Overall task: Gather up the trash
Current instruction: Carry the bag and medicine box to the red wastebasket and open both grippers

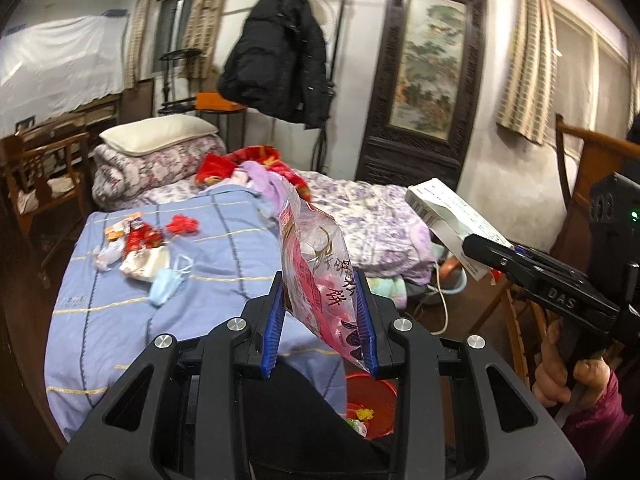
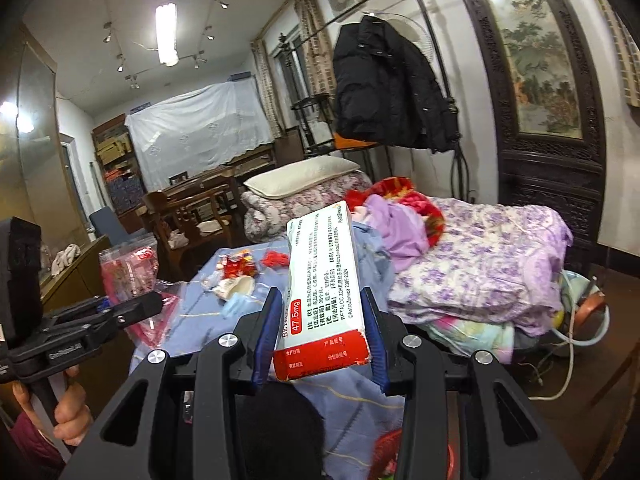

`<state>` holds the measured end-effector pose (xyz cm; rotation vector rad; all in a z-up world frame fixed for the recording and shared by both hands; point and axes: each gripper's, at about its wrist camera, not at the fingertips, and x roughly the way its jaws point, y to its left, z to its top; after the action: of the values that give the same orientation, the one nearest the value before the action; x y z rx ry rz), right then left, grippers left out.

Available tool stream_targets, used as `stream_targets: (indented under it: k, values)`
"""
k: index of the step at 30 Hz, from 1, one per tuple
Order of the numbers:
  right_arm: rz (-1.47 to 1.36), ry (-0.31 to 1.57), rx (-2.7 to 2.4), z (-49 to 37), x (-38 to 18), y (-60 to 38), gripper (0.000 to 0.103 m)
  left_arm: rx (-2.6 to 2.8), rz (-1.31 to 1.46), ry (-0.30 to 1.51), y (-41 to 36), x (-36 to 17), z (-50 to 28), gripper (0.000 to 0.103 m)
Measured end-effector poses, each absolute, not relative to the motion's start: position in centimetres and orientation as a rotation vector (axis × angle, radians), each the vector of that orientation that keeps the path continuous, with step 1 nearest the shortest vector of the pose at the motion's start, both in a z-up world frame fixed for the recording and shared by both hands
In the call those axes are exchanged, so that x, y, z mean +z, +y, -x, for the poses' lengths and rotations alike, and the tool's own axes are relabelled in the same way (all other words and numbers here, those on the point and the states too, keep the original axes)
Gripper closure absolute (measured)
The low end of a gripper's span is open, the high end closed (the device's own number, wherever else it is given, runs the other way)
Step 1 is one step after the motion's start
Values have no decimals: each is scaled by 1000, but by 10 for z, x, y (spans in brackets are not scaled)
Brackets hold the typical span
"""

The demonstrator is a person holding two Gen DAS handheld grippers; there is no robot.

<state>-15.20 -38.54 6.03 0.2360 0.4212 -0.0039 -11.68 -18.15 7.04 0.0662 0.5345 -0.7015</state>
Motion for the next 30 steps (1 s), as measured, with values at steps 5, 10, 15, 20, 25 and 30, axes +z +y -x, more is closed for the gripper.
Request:
stream_targets:
  k: [5, 10, 15, 20, 25, 30]
  values:
    - [-276, 464, -46, 158, 41, -413, 64, -749, -104, 569, -208, 61, 120, 69]
    - [-311, 532, -87, 156, 10, -435, 64, -781, -132, 626, -233, 43, 111, 69]
    - [-379, 620, -116, 148, -31, -458, 63, -795, -148, 704, -251, 19, 94, 69]
    - [-440, 715, -145, 139, -75, -477, 63, -811, -163, 779, -271, -7, 77, 69]
    - [-495, 810, -157, 130, -118, -490, 63, -827, -184, 843, -291, -31, 62, 69]
    - [-571, 944, -136, 116, -173, -499, 51, -829, -209, 890, -307, -51, 53, 69]
